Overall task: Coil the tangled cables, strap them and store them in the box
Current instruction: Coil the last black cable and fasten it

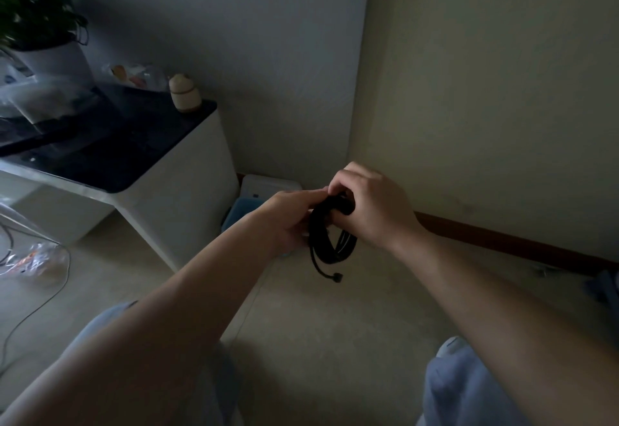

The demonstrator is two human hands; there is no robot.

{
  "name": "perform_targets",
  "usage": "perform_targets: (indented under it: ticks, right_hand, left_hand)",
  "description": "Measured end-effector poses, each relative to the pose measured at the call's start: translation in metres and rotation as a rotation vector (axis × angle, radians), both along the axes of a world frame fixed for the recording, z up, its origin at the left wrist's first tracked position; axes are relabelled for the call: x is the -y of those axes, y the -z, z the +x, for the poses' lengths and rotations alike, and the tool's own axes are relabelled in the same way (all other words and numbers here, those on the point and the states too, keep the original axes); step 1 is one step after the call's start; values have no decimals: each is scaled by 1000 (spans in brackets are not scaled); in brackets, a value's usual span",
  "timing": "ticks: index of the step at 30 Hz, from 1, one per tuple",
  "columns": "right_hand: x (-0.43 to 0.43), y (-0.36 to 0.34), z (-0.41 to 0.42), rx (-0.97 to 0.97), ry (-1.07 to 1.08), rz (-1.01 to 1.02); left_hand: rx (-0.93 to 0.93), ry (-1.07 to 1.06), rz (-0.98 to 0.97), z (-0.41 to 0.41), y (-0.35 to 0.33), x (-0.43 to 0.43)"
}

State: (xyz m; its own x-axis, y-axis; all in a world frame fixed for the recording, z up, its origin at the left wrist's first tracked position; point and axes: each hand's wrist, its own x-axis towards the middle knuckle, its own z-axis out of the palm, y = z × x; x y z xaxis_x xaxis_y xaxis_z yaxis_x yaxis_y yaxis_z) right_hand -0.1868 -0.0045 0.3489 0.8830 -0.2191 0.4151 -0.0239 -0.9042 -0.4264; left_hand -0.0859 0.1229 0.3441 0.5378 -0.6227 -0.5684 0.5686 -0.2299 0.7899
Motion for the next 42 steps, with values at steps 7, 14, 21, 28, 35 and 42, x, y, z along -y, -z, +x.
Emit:
perform_targets:
  ticks: [7,14,21,28,35,42]
  right_hand:
    - [-2,5,7,-21,29,-25]
    - [-2,6,20,-108,19,180]
    - [7,17,40,-162,109,321]
    - [19,47,87,-184,339,668]
    - [16,113,165,-264,403,898]
    - [14,187,239,-349,391,1035]
  left_hand:
    - [111,-88,-105,-3,5,-1]
    - [530,101,-22,9,1,-16]
    - [438,93,-80,34,17,-34]
    - [-48,-101,-98,70,41,-46]
    - [-58,-392,-75,127,97,-28]
    - [13,-537,48,201,166,1]
